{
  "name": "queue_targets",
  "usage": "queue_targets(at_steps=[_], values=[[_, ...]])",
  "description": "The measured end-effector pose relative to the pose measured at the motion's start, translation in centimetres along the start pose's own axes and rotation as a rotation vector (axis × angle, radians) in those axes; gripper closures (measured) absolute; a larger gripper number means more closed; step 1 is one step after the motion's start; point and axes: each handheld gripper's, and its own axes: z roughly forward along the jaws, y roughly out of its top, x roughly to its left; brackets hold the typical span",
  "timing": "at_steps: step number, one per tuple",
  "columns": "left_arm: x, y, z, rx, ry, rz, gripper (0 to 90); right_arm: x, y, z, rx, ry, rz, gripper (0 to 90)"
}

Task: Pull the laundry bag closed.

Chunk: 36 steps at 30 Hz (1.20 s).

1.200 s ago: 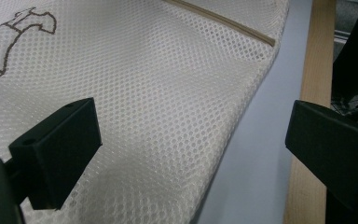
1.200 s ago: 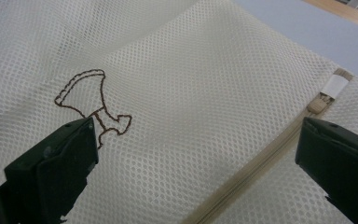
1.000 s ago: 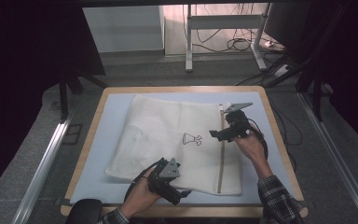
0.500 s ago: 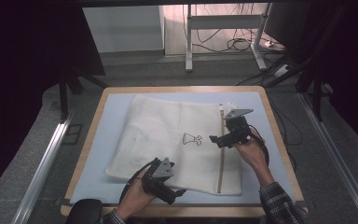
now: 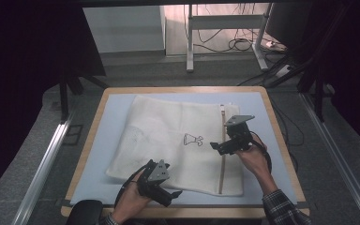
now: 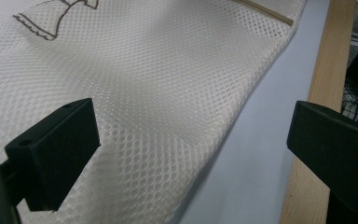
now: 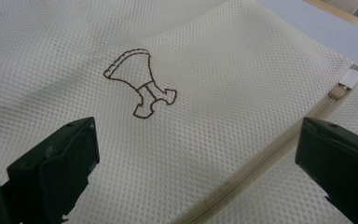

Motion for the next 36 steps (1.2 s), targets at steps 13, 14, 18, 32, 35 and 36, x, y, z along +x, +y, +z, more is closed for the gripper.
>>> queue_targets(at_steps=[13,14,18,32,35,36], values=[[0.6,-0.6,-1.3,-0.007,0.028,-0.025,1.4,1.1,-0.9,-2.1,-0.030,-0.003,0.000,0.0],[0.6,-0.7,-1.3,-0.006,0.031,-0.025,1.4,1.2,-1.0,-2.2,-0.034,-0.005,-0.004,0.0],[0.9,-0.9,-1.7,-0.007,0.040,-0.032,1.4,1.6,-1.5,-2.8,-0.038,-0.009,-0.003,0.0],[1.3,-2.2,-3.4,-0.004,0.084,-0.053,1.5,2.7,-4.0,-4.6,-0.043,-0.030,-0.015,0.0],[1.4,-2.4,-3.7,-0.006,0.095,-0.059,1.5,3.0,-4.5,-5.0,-0.044,-0.029,-0.012,0.0],[1.4,-2.5,-3.9,-0.006,0.097,-0.060,1.5,3.0,-4.5,-5.0,-0.045,-0.029,-0.012,0.0]])
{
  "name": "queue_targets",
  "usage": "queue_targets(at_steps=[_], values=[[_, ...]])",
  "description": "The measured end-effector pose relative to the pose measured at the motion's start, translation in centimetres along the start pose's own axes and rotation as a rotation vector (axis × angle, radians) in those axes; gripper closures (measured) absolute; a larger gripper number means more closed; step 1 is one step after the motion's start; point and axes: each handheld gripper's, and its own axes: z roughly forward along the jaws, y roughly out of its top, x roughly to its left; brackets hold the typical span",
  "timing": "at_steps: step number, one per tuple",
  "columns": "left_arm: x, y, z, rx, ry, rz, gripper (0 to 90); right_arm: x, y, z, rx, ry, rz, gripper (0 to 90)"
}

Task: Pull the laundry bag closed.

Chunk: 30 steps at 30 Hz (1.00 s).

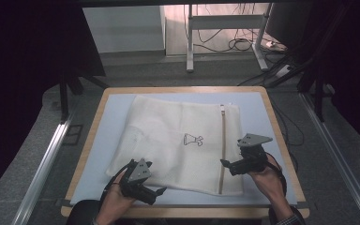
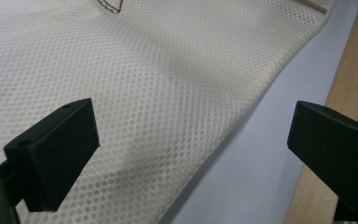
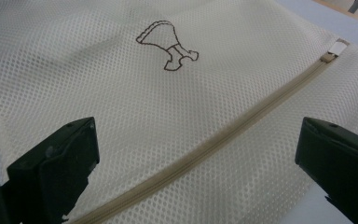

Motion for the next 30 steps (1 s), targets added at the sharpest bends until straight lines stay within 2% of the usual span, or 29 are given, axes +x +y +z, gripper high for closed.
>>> queue_targets(at_steps=[13,30], values=[[0.6,-0.9,-1.2,-0.010,0.035,-0.031,1.5,0.9,-1.2,-1.6,-0.010,0.001,0.009,0.0],[1.1,-2.1,-3.2,-0.035,0.089,-0.054,1.5,1.7,-2.8,-4.6,-0.022,-0.041,0.015,0.0]])
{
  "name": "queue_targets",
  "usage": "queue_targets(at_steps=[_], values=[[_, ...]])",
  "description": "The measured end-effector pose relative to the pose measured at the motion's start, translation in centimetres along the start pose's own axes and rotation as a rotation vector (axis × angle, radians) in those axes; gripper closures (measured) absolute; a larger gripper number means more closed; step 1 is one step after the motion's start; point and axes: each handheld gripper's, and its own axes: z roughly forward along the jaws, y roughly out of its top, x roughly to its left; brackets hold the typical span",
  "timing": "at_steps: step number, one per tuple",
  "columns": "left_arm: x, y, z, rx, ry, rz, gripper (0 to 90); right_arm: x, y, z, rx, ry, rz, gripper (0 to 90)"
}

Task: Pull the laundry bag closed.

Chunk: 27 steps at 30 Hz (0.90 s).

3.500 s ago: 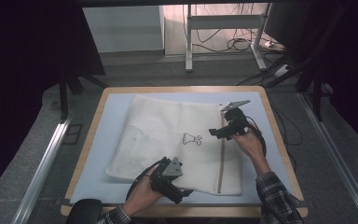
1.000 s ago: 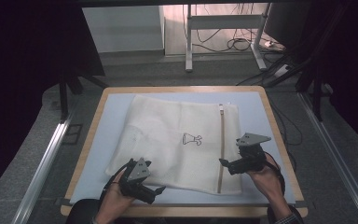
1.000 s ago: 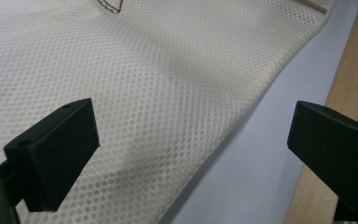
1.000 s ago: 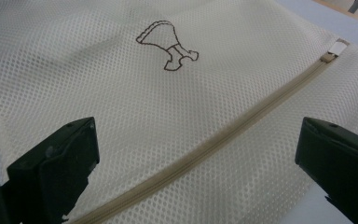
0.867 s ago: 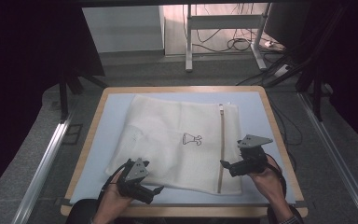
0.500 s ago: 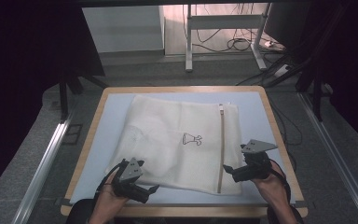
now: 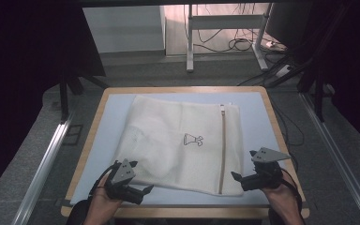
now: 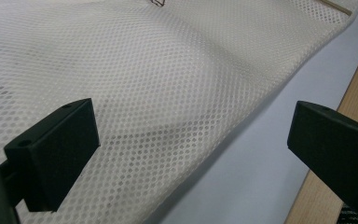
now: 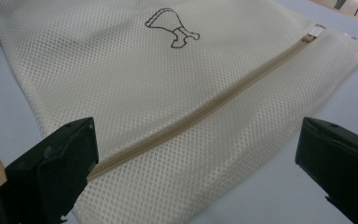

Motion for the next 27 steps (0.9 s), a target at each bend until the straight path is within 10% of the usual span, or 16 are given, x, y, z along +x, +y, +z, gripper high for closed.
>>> queue_targets(at_steps=[27], values=[[2.1,-2.7,-3.7,-0.023,0.117,-0.095,2.7,0.3,-3.4,-3.9,0.006,-0.079,0.035,0.0]])
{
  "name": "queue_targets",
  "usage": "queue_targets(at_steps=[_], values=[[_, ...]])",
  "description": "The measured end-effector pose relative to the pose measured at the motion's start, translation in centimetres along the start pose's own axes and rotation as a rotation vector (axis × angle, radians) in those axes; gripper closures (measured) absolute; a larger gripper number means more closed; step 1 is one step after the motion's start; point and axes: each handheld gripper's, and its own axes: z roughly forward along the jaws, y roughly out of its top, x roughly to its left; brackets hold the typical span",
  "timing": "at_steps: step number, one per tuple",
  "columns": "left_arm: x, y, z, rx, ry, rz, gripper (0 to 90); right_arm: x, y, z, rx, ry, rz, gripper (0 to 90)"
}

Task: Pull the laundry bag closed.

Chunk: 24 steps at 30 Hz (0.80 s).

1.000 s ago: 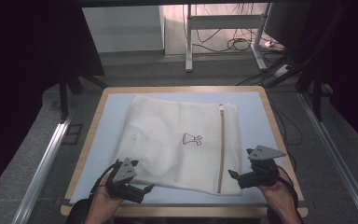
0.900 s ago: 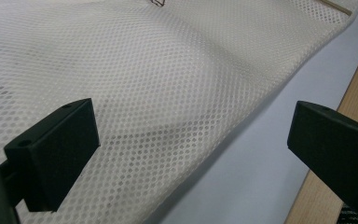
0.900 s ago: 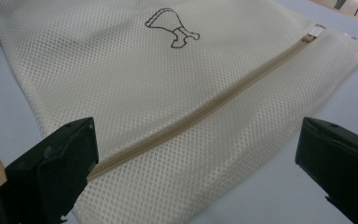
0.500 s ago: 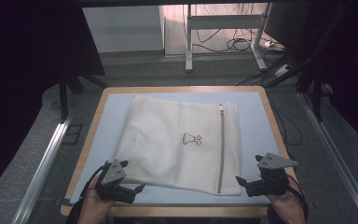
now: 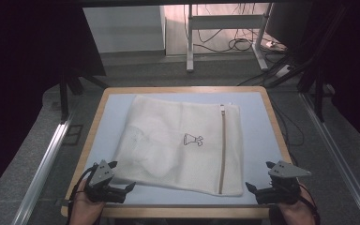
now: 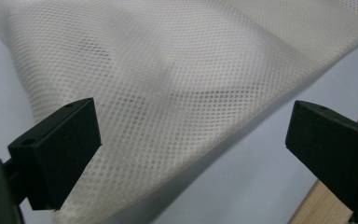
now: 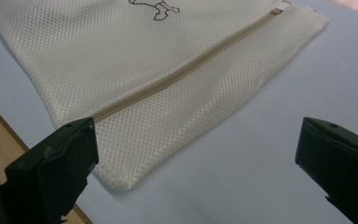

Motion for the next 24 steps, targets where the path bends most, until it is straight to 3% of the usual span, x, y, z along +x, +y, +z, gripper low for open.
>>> queue_targets(at_steps=[13,24], values=[[1.6,-1.8,-1.2,-0.025,0.013,-0.066,2.4,-0.2,-1.8,-1.0,0.015,-0.026,0.038,0.0],[2.1,-2.6,-1.2,-0.002,0.011,-0.090,2.2,-0.5,-3.0,-1.1,0.055,-0.039,0.076,0.0]])
